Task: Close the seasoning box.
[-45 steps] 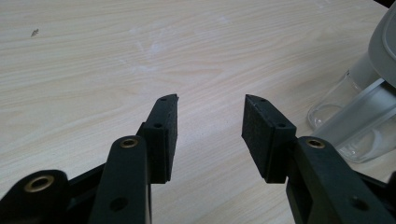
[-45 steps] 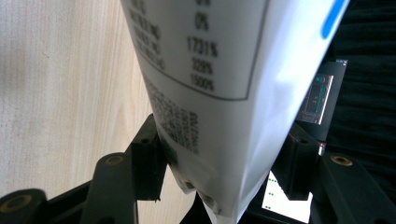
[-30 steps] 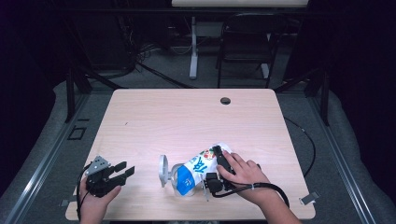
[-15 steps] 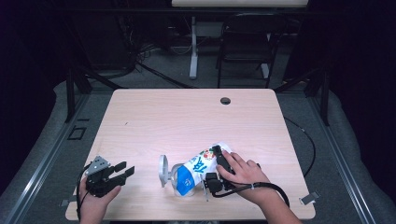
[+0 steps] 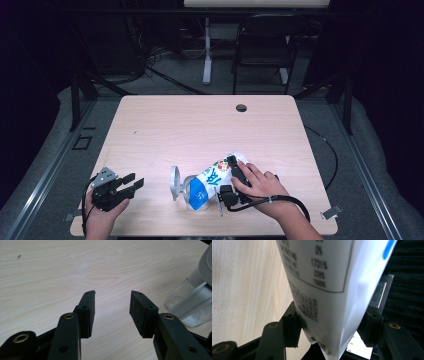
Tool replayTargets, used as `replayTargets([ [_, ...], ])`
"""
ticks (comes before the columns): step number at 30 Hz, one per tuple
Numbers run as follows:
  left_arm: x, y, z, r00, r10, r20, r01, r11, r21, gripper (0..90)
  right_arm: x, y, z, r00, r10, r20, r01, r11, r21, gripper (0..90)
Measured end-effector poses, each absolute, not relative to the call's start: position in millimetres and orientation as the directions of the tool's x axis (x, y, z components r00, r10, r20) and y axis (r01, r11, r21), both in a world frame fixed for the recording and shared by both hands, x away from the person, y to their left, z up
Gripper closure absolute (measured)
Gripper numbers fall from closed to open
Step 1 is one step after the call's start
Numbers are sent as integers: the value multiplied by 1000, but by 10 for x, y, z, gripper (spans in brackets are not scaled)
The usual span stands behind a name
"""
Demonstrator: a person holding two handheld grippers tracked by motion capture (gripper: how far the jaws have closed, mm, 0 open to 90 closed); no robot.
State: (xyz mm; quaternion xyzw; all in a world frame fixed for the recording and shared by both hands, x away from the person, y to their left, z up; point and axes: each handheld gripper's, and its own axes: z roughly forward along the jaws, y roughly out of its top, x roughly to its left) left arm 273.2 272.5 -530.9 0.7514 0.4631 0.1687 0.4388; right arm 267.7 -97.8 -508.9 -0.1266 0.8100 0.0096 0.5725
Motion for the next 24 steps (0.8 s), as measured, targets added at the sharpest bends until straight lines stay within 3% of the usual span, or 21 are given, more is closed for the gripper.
replayTargets([
  [24, 2733, 2720, -5311, 516, 843, -152, 545, -186, 818, 559, 2675, -968, -5081, -302, -211, -930, -222, 964, -146, 444],
])
